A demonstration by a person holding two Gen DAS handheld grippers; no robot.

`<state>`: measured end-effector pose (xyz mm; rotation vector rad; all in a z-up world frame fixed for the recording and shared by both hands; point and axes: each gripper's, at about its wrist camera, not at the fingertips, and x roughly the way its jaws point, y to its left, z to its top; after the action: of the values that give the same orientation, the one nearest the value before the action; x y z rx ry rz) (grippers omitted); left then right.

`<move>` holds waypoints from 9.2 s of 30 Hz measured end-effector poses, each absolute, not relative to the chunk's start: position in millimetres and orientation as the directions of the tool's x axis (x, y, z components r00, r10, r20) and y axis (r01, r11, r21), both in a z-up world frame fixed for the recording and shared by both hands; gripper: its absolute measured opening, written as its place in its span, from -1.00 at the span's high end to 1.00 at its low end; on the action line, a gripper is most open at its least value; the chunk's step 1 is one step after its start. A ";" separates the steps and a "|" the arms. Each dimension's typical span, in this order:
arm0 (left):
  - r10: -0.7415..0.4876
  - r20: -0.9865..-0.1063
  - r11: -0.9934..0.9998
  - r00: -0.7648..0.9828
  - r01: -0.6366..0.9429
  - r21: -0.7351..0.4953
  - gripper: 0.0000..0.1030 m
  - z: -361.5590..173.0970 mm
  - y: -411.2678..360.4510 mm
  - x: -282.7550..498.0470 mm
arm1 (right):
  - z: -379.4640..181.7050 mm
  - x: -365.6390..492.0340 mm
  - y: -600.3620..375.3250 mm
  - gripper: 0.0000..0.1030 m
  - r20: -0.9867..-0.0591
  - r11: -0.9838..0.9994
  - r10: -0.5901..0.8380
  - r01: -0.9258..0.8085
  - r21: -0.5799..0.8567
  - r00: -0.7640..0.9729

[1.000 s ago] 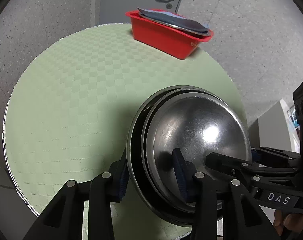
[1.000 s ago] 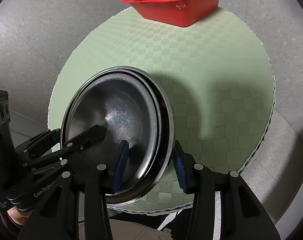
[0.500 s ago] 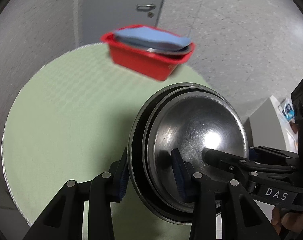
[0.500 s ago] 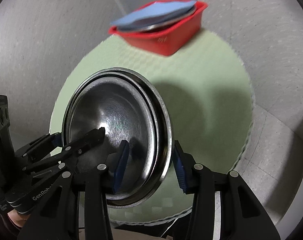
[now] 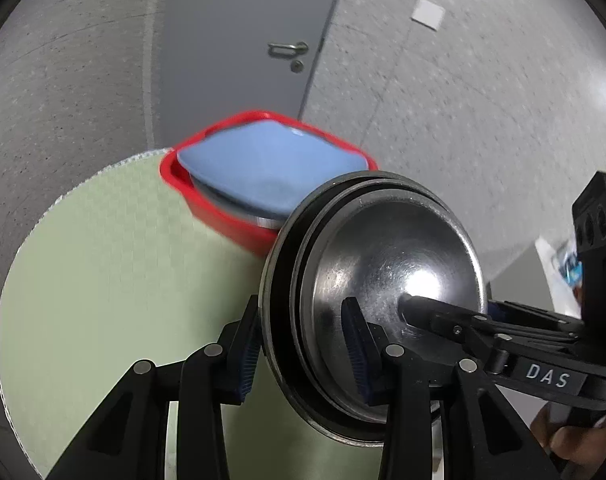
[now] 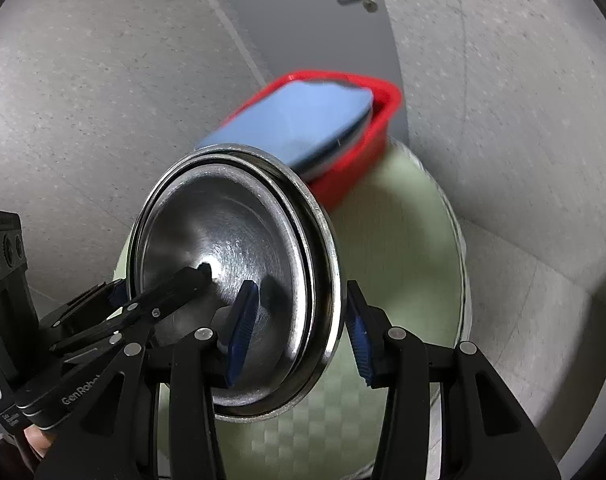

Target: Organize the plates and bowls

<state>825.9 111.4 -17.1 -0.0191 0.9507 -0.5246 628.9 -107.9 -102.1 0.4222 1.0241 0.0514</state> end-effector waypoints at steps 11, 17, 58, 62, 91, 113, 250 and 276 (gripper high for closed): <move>-0.372 -0.725 0.920 0.579 0.331 -0.207 0.29 -0.7 85.7 877.1 | -78.9 718.6 -127.4 0.14 -0.797 0.938 0.286 0.016 0.347 0.533; -0.333 -0.741 0.940 0.583 0.262 -0.217 0.31 -11.4 77.1 903.5 | -90.9 751.3 -133.1 0.14 -0.802 0.930 0.324 -0.013 0.367 0.502; -0.305 -0.875 0.946 0.377 0.227 -0.232 0.10 -90.6 35.8 1081.1 | -147.1 840.6 -155.4 0.11 -0.880 0.942 0.288 0.054 0.332 0.379; -0.309 -0.861 0.945 0.404 0.233 -0.230 -0.05 -87.4 37.3 1076.4 | -141.6 834.4 -154.9 0.11 -0.868 0.940 0.289 0.051 0.337 0.403; -0.232 -0.597 0.961 0.768 0.277 -0.016 -0.99 -6.0 140.3 771.9 | -52.4 618.0 -66.0 -0.57 -0.764 0.973 0.073 0.123 0.197 0.641; -0.184 -0.393 0.977 0.901 0.212 0.027 -0.99 3.1 184.2 338.6 | 4.0 315.1 -17.3 -0.96 -0.557 0.995 0.056 0.003 0.104 0.829; -0.126 -0.378 0.989 0.917 0.144 0.019 -0.99 -17.4 231.4 115.1 | -20.2 114.6 41.0 -1.00 -0.523 0.987 0.136 -0.073 0.141 0.841; -0.119 -0.394 0.990 0.911 0.140 0.026 -0.99 -15.8 226.9 130.5 | -26.4 126.2 33.6 -1.00 -0.534 0.984 0.150 -0.074 0.161 0.832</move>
<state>130.5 226.9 -15.8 0.0541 0.4030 -0.1333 126.2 33.6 -26.4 0.1358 0.5758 0.1195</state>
